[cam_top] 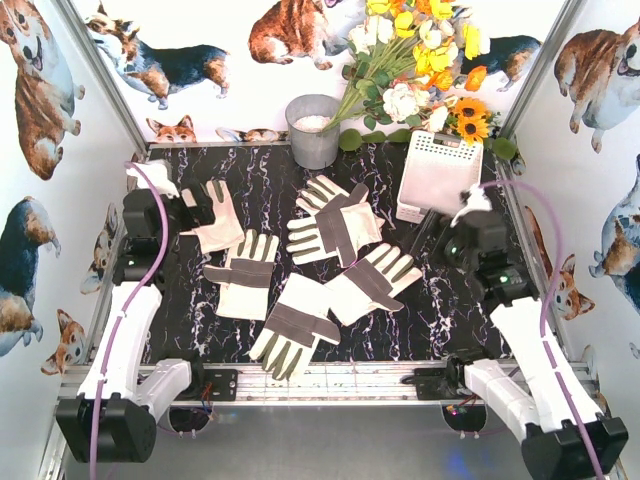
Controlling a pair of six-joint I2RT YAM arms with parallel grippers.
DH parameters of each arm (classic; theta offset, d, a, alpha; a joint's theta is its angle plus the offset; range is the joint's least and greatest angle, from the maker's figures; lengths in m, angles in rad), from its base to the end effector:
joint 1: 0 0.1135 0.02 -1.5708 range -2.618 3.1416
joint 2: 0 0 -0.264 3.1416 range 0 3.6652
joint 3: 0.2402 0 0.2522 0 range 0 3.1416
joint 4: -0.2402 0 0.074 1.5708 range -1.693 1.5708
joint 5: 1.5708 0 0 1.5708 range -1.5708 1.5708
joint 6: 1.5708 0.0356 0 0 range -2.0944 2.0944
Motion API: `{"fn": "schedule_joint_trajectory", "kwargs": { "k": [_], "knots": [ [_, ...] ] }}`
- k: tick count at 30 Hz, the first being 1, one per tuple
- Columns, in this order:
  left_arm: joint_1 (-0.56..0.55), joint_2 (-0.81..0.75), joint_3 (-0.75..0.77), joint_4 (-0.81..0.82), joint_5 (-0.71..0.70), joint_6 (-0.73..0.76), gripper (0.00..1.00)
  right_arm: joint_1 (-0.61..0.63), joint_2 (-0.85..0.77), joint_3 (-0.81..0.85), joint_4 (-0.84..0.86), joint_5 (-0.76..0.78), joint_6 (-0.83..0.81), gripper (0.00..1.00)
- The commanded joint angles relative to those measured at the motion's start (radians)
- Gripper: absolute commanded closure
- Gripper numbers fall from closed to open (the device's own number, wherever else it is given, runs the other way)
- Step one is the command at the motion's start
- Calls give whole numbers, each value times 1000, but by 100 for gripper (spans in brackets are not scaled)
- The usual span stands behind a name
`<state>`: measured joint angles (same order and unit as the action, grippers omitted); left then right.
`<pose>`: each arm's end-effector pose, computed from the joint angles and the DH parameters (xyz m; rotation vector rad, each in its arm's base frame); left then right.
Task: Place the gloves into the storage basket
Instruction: Adjust the glove at the center of the board.
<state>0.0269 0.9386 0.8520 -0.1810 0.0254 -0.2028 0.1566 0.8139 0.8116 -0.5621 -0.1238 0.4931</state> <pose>0.2189 0.0050 0.3361 -0.1932 1.8306 -0.1466 0.1733 0.0318 0.3064 0.2908 2.1546 0.5094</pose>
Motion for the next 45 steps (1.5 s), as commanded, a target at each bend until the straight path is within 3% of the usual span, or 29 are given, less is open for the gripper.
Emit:
{"fn": "schedule_joint_trajectory", "kwargs": {
  "k": [1, 6, 10, 15, 22, 26, 29, 33, 37, 40, 45],
  "knots": [
    [0, -15, -31, -39, 16, 28, 0, 52, -44, -73, -174, -78, 148, 17],
    [1, -66, -63, -52, -94, 53, 0, 52, -10, -142, -245, -128, 200, 18],
    [0, -80, -64, -57, -204, 86, 0, 52, -11, -237, -160, -200, 283, 18],
    [0, -58, -66, -48, -186, 94, 0, 54, 22, -332, -1, -320, 381, 20],
    [6, -9, -59, -22, -202, 138, 0, 54, 67, -385, 79, -320, 408, 25],
    [7, -10, -106, 31, -213, 154, 0, 54, 116, -397, 123, -278, 463, 41],
    [7, -11, -136, 47, -219, 151, 0, 54, 175, -386, 195, -342, 481, 58],
    [1, 3, -139, 52, -185, 135, 0, 54, 254, -324, 199, -386, 414, 71],
    [-35, 11, -108, 2, -178, 132, 0, 54, 275, -292, 149, -398, 371, 100],
    [-79, -3, -90, -27, -186, 124, 0, 54, 209, -292, 108, -359, 302, 100],
    [-138, 12, -65, -75, -172, 126, 0, 54, 78, -189, -115, -247, 139, 100]
  ]
}}
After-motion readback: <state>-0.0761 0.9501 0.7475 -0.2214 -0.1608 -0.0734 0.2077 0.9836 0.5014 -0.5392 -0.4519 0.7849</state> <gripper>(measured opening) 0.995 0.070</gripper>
